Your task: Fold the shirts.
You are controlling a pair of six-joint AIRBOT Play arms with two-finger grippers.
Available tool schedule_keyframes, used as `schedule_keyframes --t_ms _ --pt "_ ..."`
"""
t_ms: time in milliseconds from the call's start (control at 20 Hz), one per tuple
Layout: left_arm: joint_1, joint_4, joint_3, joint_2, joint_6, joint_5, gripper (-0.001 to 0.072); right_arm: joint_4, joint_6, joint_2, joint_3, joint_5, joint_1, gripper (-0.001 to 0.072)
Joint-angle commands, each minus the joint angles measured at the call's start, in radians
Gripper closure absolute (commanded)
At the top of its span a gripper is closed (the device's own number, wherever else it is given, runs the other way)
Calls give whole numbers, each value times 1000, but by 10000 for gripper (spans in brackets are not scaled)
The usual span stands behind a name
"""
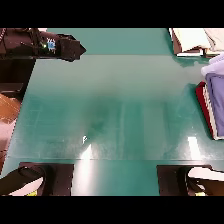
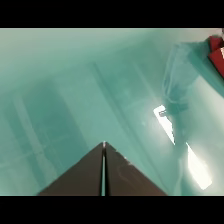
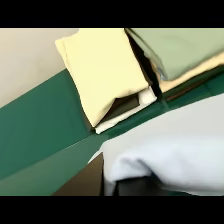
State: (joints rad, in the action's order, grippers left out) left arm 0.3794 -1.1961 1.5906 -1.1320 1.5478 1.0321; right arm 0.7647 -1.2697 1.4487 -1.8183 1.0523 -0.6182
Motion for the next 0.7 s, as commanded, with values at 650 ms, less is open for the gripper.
schedule_keyframes --t_ms 650 --pt "1 -1 0 0 -13 35 679 529 -73 -397 575 256 -259 687"
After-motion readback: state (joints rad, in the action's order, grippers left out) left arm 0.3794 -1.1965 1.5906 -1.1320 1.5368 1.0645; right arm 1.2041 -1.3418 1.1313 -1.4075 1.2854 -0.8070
